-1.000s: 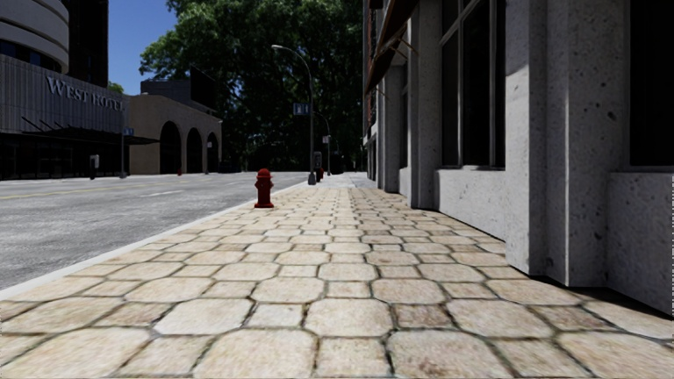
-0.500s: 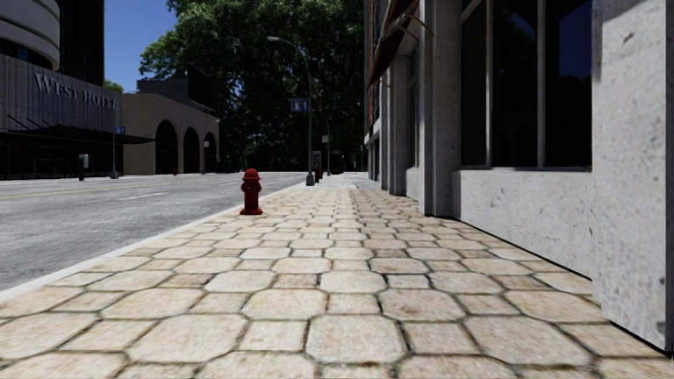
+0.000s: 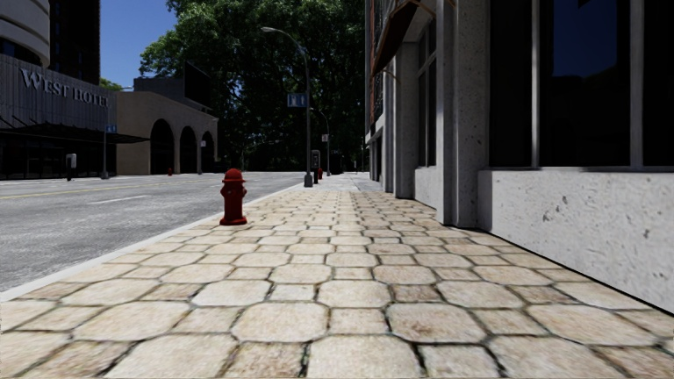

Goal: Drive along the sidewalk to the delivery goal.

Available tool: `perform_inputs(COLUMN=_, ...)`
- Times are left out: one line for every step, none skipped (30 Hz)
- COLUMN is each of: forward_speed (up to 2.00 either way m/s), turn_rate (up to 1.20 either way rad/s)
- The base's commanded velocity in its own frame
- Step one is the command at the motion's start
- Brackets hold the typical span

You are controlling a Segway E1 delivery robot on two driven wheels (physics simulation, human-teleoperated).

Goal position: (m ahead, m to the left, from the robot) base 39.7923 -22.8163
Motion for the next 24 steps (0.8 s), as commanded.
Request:
perform_inputs(forward_speed=2.00, turn_rate=0.00)
perform_inputs(forward_speed=2.00, turn_rate=0.00)
perform_inputs(forward_speed=2.00, turn_rate=0.00)
perform_inputs(forward_speed=2.00, turn_rate=0.00)
perform_inputs(forward_speed=2.00, turn_rate=0.00)
perform_inputs(forward_speed=2.00, turn_rate=0.00)
perform_inputs(forward_speed=2.00, turn_rate=0.00)
perform_inputs(forward_speed=2.00, turn_rate=0.00)
perform_inputs(forward_speed=2.00, turn_rate=0.00)
perform_inputs(forward_speed=2.00, turn_rate=0.00)
perform_inputs(forward_speed=2.00, turn_rate=0.00)
perform_inputs(forward_speed=2.00, turn_rate=0.00)
perform_inputs(forward_speed=2.00, turn_rate=0.00)
perform_inputs(forward_speed=2.00, turn_rate=0.00)
perform_inputs(forward_speed=2.00, turn_rate=0.00)
perform_inputs(forward_speed=2.00, turn_rate=0.00)
perform_inputs(forward_speed=2.00, turn_rate=0.00)
perform_inputs(forward_speed=2.00, turn_rate=0.00)
perform_inputs(forward_speed=2.00, turn_rate=0.00)
perform_inputs(forward_speed=2.00, turn_rate=0.00)
perform_inputs(forward_speed=2.00, turn_rate=0.00)
perform_inputs(forward_speed=2.00, turn_rate=0.00)
perform_inputs(forward_speed=2.00, turn_rate=0.00)
perform_inputs(forward_speed=2.00, turn_rate=0.00)
